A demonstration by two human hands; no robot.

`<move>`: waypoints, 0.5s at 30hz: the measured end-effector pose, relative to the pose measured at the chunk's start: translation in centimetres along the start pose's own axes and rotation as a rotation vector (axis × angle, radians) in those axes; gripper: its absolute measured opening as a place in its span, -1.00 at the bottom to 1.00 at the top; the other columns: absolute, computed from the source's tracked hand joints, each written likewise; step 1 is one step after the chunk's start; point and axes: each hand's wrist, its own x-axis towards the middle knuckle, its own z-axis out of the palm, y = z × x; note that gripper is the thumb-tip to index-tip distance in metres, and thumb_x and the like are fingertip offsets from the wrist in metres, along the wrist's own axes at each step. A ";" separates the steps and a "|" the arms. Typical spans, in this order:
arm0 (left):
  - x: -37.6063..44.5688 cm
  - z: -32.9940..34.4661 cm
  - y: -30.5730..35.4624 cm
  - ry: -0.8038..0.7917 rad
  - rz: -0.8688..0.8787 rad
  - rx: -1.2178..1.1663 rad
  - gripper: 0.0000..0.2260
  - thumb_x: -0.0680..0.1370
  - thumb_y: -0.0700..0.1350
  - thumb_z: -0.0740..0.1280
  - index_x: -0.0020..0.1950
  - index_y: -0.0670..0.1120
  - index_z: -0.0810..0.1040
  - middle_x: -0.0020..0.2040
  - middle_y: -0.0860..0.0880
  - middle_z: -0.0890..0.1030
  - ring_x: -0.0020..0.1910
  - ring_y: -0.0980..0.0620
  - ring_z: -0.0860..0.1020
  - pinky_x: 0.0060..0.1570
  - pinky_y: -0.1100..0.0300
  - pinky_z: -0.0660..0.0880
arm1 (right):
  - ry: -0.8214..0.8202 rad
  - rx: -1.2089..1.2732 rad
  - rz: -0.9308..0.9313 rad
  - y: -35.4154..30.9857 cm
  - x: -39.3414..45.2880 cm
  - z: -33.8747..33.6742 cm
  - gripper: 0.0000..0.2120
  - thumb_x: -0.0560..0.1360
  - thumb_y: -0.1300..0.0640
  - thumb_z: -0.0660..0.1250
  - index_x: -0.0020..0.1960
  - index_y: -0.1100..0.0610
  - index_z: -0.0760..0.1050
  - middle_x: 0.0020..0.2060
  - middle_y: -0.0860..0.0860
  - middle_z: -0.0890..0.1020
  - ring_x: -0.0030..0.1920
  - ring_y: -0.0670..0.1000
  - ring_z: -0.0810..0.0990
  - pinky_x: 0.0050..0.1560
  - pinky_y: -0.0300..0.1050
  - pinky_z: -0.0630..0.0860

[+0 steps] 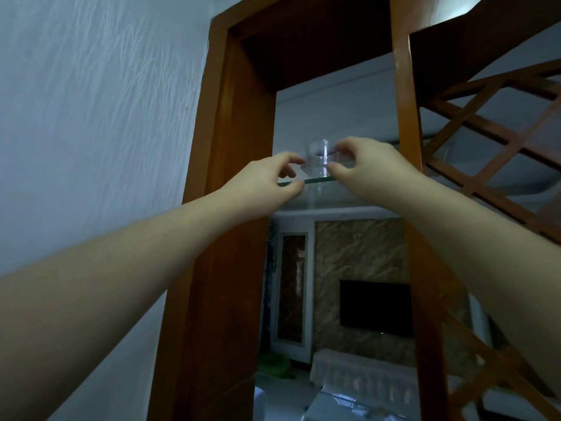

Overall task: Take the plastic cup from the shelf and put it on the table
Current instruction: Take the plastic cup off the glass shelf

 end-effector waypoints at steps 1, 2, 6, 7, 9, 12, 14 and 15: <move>0.4 0.0 -0.6 0.021 0.003 -0.002 -0.58 0.57 0.08 0.27 0.41 0.06 0.33 0.23 0.00 0.55 0.10 0.09 0.51 -0.07 0.26 0.50 | 0.035 -0.008 0.005 0.0 0.4 0.2 -0.52 0.54 -0.02 0.27 0.42 0.09 0.31 0.29 0.09 0.50 0.10 0.04 0.52 -0.08 -0.19 0.35; 0.9 0.1 -1.1 0.037 0.000 -0.015 -0.58 0.57 0.09 0.28 0.41 0.05 0.33 0.24 0.00 0.54 0.10 0.11 0.49 -0.10 0.29 0.46 | 0.054 -0.018 0.013 -0.2 0.9 0.4 -0.51 0.54 -0.01 0.28 0.42 0.09 0.30 0.30 0.10 0.49 0.11 0.05 0.52 -0.09 -0.19 0.35; 1.8 0.5 -3.2 0.008 -0.030 -0.051 -0.50 0.54 0.11 0.31 0.44 0.05 0.27 0.32 -0.02 0.49 0.08 0.14 0.45 -0.13 0.30 0.41 | -0.024 -0.087 0.160 -0.9 3.6 1.5 -0.43 0.53 -0.08 0.26 0.42 0.20 0.25 0.28 0.19 0.48 0.12 0.15 0.52 -0.10 -0.07 0.42; 2.0 0.7 -3.6 -0.012 -0.034 -0.057 -0.44 0.53 0.12 0.32 0.47 0.06 0.22 0.35 -0.02 0.46 0.03 0.16 0.46 -0.17 0.32 0.41 | -0.055 -0.111 0.220 -1.2 4.3 1.7 -0.43 0.53 -0.11 0.24 0.38 0.24 0.28 0.23 0.22 0.51 0.07 0.17 0.53 -0.12 -0.02 0.44; 2.6 0.8 -4.1 -0.051 -0.033 -0.085 -0.35 0.52 0.14 0.34 0.51 0.09 0.11 0.39 -0.03 0.41 -0.02 0.17 0.44 -0.28 0.37 0.38 | -0.100 -0.146 0.320 -1.8 5.5 2.1 -0.40 0.53 -0.18 0.20 0.32 0.29 0.34 0.22 0.25 0.51 0.05 0.19 0.52 -0.14 0.00 0.38; 3.4 0.7 -4.5 -0.095 -0.011 -0.121 -0.33 0.51 0.16 0.34 0.51 0.12 0.08 0.43 -0.04 0.37 0.06 0.15 0.38 -0.32 0.37 0.35 | -0.107 -0.119 0.387 -2.3 7.1 2.7 -0.30 0.51 -0.26 0.17 0.39 0.28 0.29 0.33 0.27 0.42 0.21 0.25 0.44 -0.02 0.03 0.33; 3.7 0.7 -4.6 -0.104 -0.002 -0.166 -0.34 0.50 0.17 0.34 0.51 0.12 0.10 0.44 -0.03 0.36 0.11 0.13 0.37 -0.31 0.33 0.40 | -0.130 -0.070 0.429 -2.4 7.9 3.2 -0.23 0.48 -0.31 0.18 0.41 0.28 0.26 0.37 0.28 0.39 0.28 0.29 0.40 0.15 0.12 0.37; 3.7 0.6 -4.8 -0.100 -0.006 -0.195 -0.33 0.50 0.17 0.35 0.51 0.12 0.11 0.44 -0.03 0.36 0.16 0.10 0.38 -0.28 0.30 0.43 | -0.149 -0.037 0.456 -2.5 8.2 3.5 -0.21 0.47 -0.33 0.19 0.42 0.28 0.25 0.38 0.28 0.37 0.30 0.30 0.38 0.20 0.16 0.36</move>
